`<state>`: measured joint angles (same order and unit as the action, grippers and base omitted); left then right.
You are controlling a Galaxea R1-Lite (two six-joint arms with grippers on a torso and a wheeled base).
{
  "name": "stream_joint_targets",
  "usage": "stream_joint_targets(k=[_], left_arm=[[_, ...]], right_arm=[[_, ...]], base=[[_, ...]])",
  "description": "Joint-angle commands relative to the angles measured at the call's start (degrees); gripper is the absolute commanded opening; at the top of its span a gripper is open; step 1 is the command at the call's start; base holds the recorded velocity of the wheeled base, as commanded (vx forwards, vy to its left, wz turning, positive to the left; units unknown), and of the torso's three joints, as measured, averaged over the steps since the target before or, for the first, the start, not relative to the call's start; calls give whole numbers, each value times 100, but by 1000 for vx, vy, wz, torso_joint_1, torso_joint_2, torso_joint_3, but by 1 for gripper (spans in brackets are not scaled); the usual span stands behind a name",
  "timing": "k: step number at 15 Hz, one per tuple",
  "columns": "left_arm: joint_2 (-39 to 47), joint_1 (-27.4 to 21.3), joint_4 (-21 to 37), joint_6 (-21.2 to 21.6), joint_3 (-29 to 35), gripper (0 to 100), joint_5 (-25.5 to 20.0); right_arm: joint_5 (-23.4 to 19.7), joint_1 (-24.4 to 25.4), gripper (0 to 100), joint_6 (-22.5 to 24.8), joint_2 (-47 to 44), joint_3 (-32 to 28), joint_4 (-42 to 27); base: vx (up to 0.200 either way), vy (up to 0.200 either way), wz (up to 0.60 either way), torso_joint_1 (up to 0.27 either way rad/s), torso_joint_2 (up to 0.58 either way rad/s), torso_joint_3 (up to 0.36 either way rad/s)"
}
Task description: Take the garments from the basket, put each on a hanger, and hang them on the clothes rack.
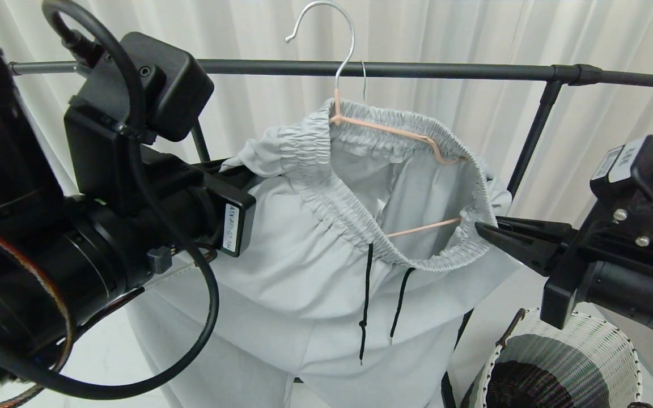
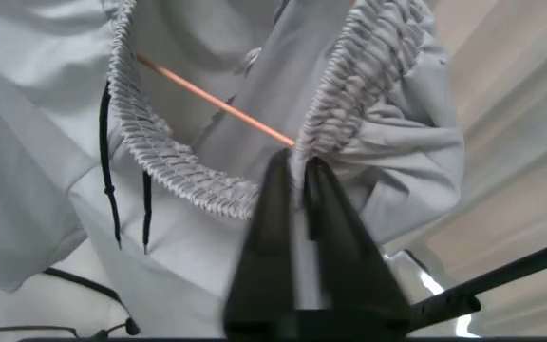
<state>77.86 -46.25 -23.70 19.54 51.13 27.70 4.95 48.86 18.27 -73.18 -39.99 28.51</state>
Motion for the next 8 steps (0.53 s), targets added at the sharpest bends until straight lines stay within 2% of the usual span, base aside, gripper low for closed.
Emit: stream_joint_targets(k=[1, 5, 6, 8], left_arm=[[-17, -24, -3, 23, -41, 0, -1], [-219, -24, -12, 375, -331, 0, -45], [-307, -42, -12, 480, -455, 0, -133], [-430, -139, -12, 498, -534, 0, -247]], right_arm=[[6, -8, 100, 1, -3, -1, 5], [50, -43, 100, 97, 14, -44, -30], [68, -184, 100, 344, -3, -159, -223], [24, -237, 100, 502, -118, -545, -680]], base=[[0, 0, 0, 0, 0, 0], [0, 0, 0, 0, 0, 0], [0, 0, 0, 0, 0, 0], [0, 0, 0, 0, 0, 0]])
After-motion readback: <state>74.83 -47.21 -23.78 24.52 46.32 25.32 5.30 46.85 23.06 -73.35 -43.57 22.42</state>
